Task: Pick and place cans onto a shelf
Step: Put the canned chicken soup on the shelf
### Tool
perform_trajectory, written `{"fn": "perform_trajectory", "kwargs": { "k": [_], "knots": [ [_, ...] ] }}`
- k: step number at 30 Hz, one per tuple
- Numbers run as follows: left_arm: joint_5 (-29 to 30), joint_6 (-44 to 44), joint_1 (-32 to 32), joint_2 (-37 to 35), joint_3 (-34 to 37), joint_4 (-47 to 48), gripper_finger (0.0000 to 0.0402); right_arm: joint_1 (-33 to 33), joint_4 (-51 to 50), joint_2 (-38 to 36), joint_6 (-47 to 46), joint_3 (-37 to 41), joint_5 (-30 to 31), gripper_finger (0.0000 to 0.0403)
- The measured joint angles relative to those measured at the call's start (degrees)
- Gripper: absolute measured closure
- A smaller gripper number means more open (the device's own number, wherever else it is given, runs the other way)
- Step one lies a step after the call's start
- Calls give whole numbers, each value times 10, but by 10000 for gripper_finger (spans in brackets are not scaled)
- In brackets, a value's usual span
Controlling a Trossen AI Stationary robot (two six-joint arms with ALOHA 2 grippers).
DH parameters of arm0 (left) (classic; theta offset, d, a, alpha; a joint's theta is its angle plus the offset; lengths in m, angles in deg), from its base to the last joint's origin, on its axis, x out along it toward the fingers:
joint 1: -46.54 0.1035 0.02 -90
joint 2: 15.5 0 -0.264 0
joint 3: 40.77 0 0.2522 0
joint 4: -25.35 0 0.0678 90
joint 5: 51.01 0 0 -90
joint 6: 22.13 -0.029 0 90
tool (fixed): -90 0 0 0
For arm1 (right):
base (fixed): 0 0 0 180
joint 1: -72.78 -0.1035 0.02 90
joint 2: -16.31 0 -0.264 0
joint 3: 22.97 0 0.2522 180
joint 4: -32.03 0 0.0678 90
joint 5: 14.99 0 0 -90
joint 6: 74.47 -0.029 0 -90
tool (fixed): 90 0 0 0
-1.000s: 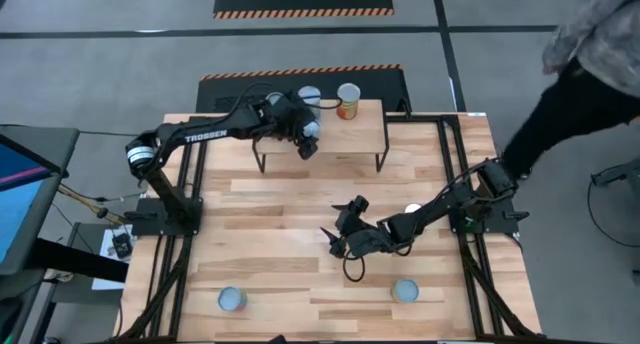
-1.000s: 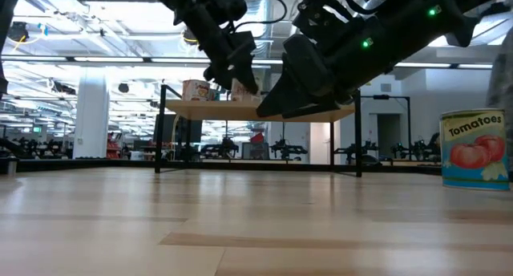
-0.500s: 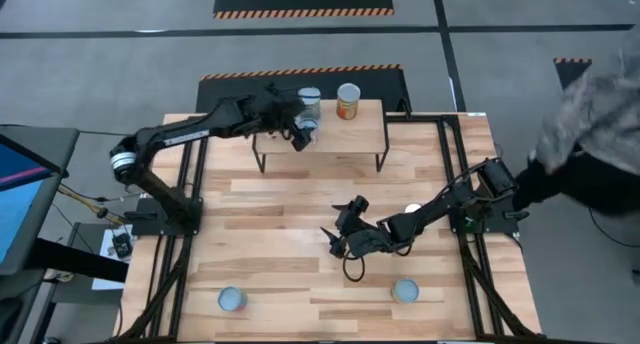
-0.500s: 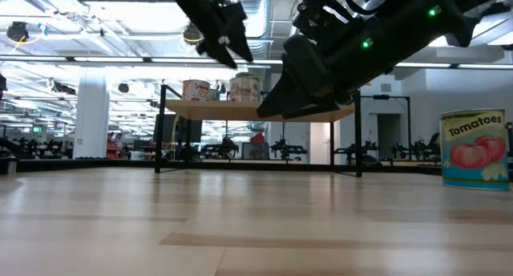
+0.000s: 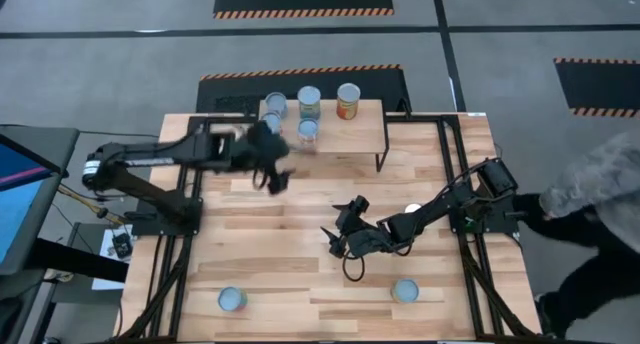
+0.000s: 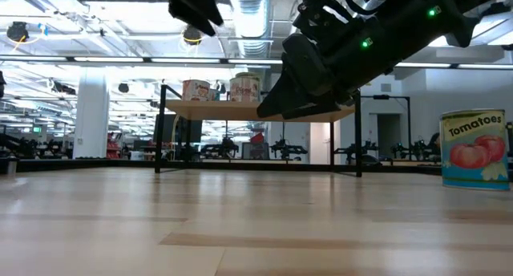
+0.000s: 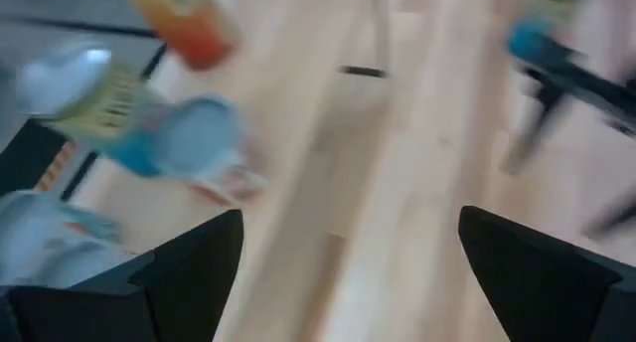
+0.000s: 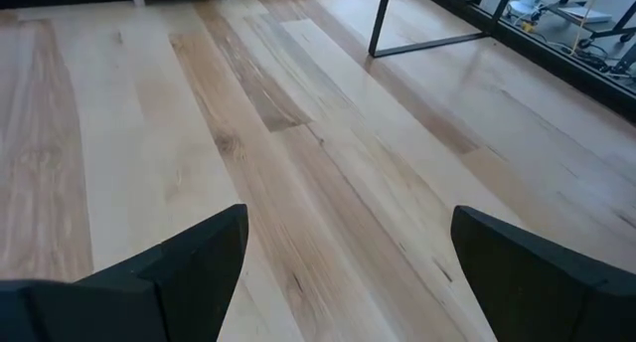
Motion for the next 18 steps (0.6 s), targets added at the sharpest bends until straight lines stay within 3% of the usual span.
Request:
{"fn": "perform_trajectory", "kwargs": {
  "k": [8, 10, 15, 18],
  "knots": [
    [59, 99, -201, -66, 128, -21, 40, 0, -7, 0, -4, 0, 0, 27],
    [28, 107, -250, -81, 158, -18, 40, 0, -8, 0, -4, 0, 1, 27],
    [-113, 184, -367, -106, 230, -37, 40, 3, -8, 0, -5, 0, 1, 27],
    [-136, 225, -434, -105, 276, -93, 40, 8, -8, 0, -12, 0, 0, 27]
  ]
}}
